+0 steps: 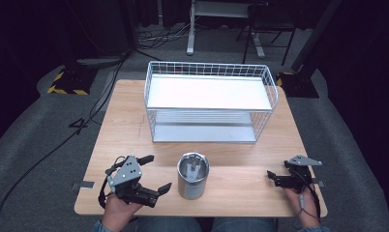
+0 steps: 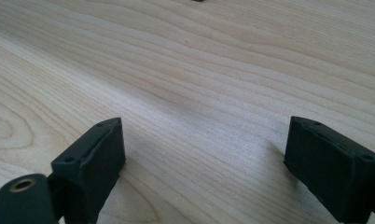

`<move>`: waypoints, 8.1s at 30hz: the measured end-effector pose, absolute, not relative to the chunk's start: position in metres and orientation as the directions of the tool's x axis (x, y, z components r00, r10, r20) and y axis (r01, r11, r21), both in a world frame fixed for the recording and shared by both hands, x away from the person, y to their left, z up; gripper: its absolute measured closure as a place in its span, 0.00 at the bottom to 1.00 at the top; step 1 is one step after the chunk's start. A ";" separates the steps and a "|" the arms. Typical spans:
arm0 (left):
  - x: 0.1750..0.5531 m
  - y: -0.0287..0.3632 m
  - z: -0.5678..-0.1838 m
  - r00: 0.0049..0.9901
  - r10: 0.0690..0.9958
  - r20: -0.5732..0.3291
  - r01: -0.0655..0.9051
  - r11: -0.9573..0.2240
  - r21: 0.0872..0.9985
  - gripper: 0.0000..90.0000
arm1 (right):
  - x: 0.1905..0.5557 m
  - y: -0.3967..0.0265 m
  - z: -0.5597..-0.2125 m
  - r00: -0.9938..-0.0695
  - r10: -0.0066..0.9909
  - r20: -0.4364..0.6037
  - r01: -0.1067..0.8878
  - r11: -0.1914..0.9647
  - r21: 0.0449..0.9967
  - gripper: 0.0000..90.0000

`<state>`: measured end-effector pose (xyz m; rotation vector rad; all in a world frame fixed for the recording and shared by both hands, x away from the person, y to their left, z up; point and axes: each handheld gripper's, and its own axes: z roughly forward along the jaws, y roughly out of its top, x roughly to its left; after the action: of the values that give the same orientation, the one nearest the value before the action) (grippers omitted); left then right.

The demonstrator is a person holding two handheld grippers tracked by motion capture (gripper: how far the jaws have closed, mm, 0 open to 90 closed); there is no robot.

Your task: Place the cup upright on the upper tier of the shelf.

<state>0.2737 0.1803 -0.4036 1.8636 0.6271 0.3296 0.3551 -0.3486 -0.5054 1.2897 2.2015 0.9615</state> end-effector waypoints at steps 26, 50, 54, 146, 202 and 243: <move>0.282 0.121 -0.423 0.830 0.551 -0.085 0.293 -0.301 0.907 0.00 | 0.355 -0.349 -0.505 -0.494 0.869 -0.008 0.584 0.338 0.738 0.15; 0.300 0.084 -0.433 0.812 0.579 -0.075 0.290 -0.288 0.913 0.00 | 0.355 -0.348 -0.505 -0.493 0.870 -0.005 0.586 0.336 0.737 0.15; 0.302 0.080 -0.437 0.808 0.583 -0.089 0.300 -0.277 0.913 0.00 | 0.355 -0.348 -0.505 -0.494 0.869 -0.008 0.582 0.338 0.740 0.16; 0.383 0.125 -0.255 0.835 0.539 -0.111 0.240 -0.174 0.955 0.04 | 0.353 -0.348 -0.505 -0.513 0.858 -0.007 0.574 0.349 0.741 0.19; 0.514 0.053 -0.216 0.659 0.738 -0.147 0.280 -0.059 0.958 0.04 | 0.353 -0.348 -0.505 -0.517 0.856 0.002 0.574 0.345 0.743 0.21; 0.527 0.027 -0.243 0.599 0.800 -0.037 0.280 -0.166 0.946 0.04 | 0.353 -0.348 -0.505 -0.517 0.856 0.002 0.574 0.345 0.743 0.21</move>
<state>0.5269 0.0268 -0.2427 1.7273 0.8932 0.5906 0.3533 -0.3480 -0.5047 1.2567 2.2252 0.9918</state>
